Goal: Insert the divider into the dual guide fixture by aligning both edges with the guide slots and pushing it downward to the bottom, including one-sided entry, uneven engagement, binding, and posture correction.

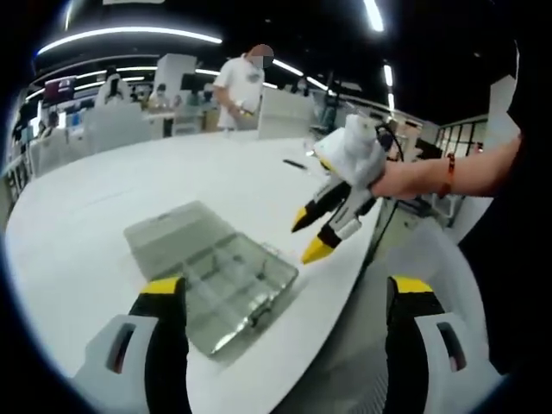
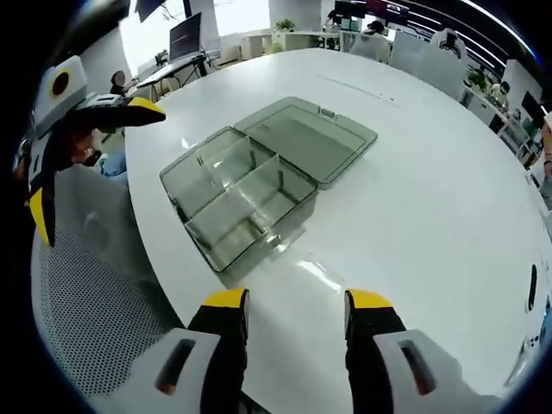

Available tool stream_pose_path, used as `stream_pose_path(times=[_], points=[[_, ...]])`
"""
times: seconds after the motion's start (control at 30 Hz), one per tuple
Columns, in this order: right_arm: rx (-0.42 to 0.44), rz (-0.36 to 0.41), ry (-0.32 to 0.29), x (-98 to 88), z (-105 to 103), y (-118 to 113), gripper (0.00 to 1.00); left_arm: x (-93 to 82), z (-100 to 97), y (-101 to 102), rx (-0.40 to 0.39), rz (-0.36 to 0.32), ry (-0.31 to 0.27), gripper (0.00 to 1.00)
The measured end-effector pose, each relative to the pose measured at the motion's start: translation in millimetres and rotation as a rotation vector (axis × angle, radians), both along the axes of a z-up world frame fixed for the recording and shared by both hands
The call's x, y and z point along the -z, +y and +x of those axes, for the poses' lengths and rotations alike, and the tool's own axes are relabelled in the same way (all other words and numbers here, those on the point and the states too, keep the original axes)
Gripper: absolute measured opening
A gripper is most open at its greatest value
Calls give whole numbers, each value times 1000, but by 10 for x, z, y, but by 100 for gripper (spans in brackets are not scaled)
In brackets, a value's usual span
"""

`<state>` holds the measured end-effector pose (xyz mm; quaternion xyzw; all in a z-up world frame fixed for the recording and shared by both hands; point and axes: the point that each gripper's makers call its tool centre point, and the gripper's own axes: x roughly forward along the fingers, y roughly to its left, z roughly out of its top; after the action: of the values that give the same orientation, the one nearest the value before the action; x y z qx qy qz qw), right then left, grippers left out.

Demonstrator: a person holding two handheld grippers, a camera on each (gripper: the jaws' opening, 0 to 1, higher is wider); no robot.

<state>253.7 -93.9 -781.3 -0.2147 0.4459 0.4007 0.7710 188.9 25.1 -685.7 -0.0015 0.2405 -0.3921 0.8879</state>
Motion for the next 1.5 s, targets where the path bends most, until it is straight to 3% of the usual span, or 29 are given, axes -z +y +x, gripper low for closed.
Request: stream_pose_path(times=[0.43, 0.7, 1.5], points=[[65, -8, 54, 162, -38, -49, 42, 34, -9, 13, -20, -7, 15, 95], [82, -15, 68, 202, -10, -28, 50, 61, -37, 33, -28, -4, 22, 95], [187, -12, 115, 316, 62, -5, 45, 53, -10, 126, -59, -13, 21, 93]])
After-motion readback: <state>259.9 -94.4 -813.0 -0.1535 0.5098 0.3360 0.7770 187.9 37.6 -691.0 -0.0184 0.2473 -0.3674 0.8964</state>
